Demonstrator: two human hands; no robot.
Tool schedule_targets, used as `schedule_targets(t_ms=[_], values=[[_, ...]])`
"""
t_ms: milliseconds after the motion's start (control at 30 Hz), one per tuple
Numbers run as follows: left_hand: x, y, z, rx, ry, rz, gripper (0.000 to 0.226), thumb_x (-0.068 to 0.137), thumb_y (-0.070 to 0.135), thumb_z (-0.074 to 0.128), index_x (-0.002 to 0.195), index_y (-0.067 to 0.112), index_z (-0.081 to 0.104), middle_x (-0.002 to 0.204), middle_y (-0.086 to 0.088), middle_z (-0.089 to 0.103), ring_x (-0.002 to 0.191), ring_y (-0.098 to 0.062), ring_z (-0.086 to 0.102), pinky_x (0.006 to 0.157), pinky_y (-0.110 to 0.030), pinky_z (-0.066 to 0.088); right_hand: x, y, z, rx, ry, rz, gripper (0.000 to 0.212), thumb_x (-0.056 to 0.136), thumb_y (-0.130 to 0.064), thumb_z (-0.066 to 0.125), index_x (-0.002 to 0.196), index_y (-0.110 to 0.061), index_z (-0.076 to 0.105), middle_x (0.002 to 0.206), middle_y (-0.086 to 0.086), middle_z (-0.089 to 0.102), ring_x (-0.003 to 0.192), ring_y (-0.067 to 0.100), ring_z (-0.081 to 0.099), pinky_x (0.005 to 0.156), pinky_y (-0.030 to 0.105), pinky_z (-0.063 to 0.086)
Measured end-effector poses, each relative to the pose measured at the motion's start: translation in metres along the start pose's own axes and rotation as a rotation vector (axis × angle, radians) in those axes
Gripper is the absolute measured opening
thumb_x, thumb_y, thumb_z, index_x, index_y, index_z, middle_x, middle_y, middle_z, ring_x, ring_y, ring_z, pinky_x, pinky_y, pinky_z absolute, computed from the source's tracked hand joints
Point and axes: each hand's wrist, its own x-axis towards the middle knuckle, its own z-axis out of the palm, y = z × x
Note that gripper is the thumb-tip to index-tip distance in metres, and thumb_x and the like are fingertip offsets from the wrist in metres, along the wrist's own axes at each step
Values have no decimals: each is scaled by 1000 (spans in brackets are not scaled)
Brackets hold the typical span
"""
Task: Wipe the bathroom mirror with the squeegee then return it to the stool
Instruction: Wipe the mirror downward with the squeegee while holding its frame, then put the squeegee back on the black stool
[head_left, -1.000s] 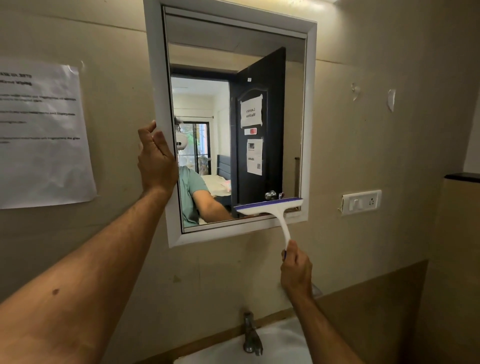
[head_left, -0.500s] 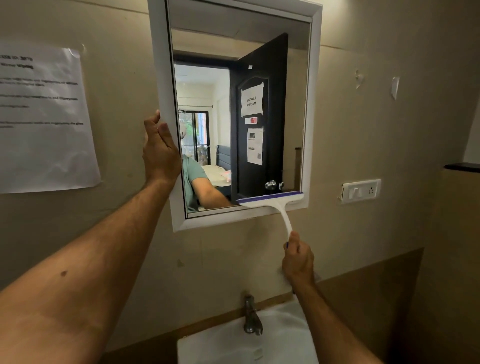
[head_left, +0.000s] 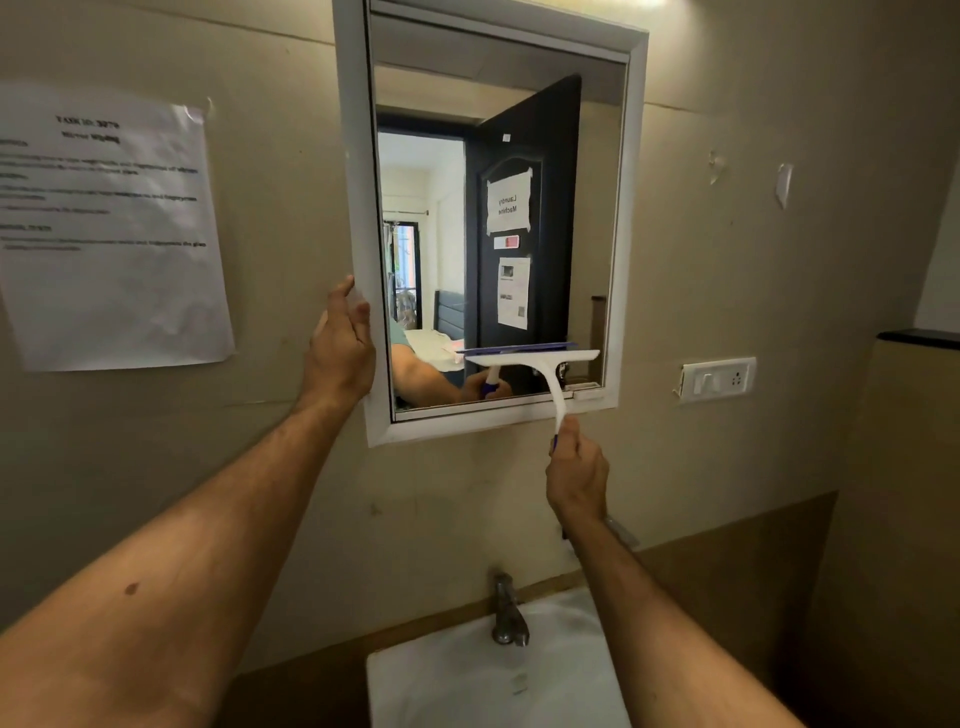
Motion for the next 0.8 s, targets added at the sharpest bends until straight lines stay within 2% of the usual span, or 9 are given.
schedule_targets(t_ms=[133, 233, 367, 567, 667, 800], values=[[-32, -14, -15, 87, -39, 33, 38, 103, 45, 29, 133, 25, 40, 129, -10, 53, 111, -31, 55, 87, -40, 44, -14, -12, 12, 0, -25, 0, 48, 104, -48, 29, 71, -20, 51, 64, 1, 49, 60, 15, 47, 56, 31, 39], [-54, -24, -27, 174, -88, 124, 42, 103, 45, 30, 137, 24, 40, 135, -7, 50, 121, -25, 48, 96, -41, 43, -34, -17, 23, 9, -33, 8, 46, 104, -49, 30, 72, -23, 51, 66, 1, 51, 63, 15, 49, 58, 33, 41], [-70, -39, -46, 321, -157, 206, 52, 101, 48, 25, 142, 18, 38, 147, -10, 40, 137, -27, 33, 112, -44, 32, -60, -29, 38, 2, -53, 28, 47, 102, -52, 29, 74, -23, 54, 72, 3, 58, 68, 19, 55, 63, 38, 47], [-88, -61, -91, 379, -223, 209, 62, 97, 52, 23, 141, 13, 41, 148, -12, 40, 139, -27, 32, 112, -44, 30, -101, -55, 58, -12, -53, 20, 41, 103, -43, 31, 80, -20, 56, 75, 3, 57, 68, 18, 52, 59, 33, 42], [-101, -81, -124, 430, -265, 226, 67, 96, 55, 19, 140, 11, 42, 146, -14, 41, 139, -29, 33, 111, -46, 33, -134, -64, 75, -19, -69, 36, 39, 99, -43, 32, 81, -20, 57, 77, 4, 57, 74, 23, 55, 67, 43, 48], [-129, -110, -174, 498, -317, 210, 57, 102, 46, 28, 144, 10, 37, 150, -12, 37, 141, -30, 27, 113, -45, 28, -193, -71, 97, -8, -104, 55, 36, 101, -34, 35, 75, -17, 53, 72, 4, 54, 65, 18, 50, 54, 30, 38]])
